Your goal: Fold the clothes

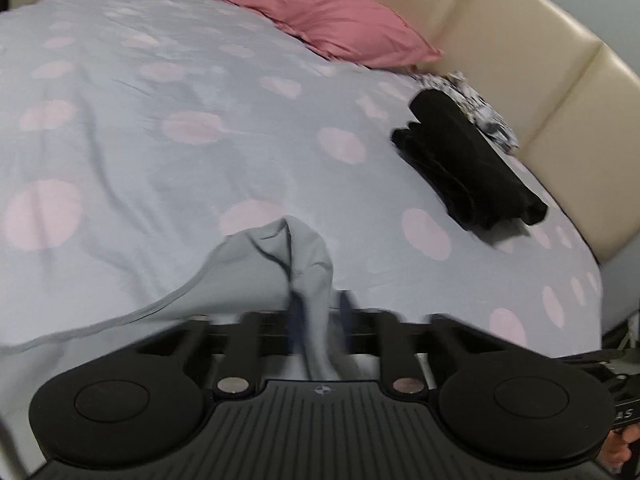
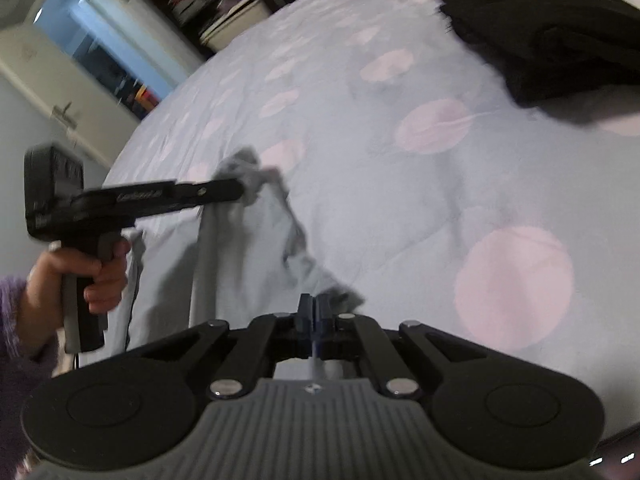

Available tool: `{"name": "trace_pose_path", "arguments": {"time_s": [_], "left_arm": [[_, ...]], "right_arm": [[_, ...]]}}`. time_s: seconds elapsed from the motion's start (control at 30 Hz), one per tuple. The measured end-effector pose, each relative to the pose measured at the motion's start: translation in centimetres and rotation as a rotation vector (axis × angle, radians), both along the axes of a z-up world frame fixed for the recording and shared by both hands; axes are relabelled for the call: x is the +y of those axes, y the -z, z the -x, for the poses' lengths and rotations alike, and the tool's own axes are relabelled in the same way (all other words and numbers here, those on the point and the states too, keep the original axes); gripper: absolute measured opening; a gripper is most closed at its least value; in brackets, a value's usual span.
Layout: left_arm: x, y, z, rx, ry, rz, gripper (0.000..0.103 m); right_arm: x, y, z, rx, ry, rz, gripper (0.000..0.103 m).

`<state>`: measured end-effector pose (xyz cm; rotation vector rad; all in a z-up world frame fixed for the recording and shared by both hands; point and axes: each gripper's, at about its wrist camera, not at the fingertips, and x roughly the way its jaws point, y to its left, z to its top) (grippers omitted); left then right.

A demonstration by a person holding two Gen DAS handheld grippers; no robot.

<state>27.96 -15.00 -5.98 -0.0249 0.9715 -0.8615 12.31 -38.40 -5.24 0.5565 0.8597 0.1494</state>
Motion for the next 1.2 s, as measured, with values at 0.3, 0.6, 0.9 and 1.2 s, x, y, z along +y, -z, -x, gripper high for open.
{"name": "trace_pose_path", "arguments": {"time_s": [0.3, 0.6, 0.9, 1.2], "left_arm": [[0.3, 1.8, -2.7, 0.027, -0.048, 0.133, 0.001], [1.0, 2.8, -4.1, 0.105, -0.148, 0.144, 0.017], [1.9, -3.4, -0.8, -0.059, -0.179, 0.077, 0.040], [1.1, -8.0, 8.2, -0.107, -0.059, -0.058, 0.040]], "right_arm": [[-0.9, 1.1, -0.1, 0.022, 0.057, 0.036, 0.001], [-1.3, 0.5, 0.3, 0.047, 0.079, 0.042, 0.019], [0.1, -2.2, 3.5, 0.038, -0.028, 0.070, 0.036], [2.6, -2.9, 10.5, 0.126, -0.226, 0.120, 0.036]]}}
